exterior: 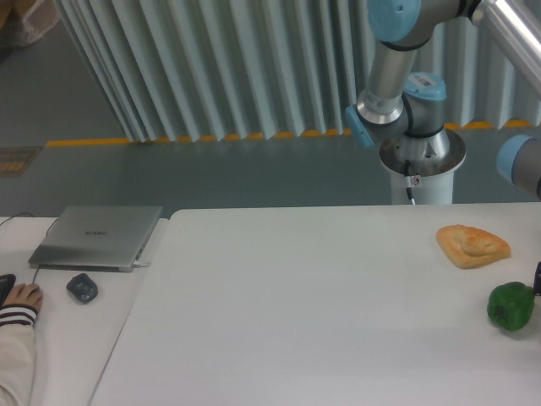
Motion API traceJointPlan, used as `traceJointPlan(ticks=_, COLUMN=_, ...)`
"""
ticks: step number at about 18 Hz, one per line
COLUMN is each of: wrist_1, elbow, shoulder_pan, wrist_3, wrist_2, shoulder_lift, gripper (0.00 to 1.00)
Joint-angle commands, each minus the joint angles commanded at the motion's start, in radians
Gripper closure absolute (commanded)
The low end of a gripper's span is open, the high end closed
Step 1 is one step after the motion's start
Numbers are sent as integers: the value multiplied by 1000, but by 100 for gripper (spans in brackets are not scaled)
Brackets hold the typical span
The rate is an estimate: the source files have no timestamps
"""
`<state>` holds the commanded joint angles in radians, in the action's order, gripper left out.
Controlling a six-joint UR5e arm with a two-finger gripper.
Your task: Place the red peppers in a basket
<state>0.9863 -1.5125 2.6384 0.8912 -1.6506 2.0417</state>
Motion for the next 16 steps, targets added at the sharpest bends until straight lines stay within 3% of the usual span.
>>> traceJointPlan(ticks=16, wrist_1=-3, elbow=9, shoulder_pan=3, wrist_3=2, wrist_2=-9, shoulder_lift=49, gripper=0)
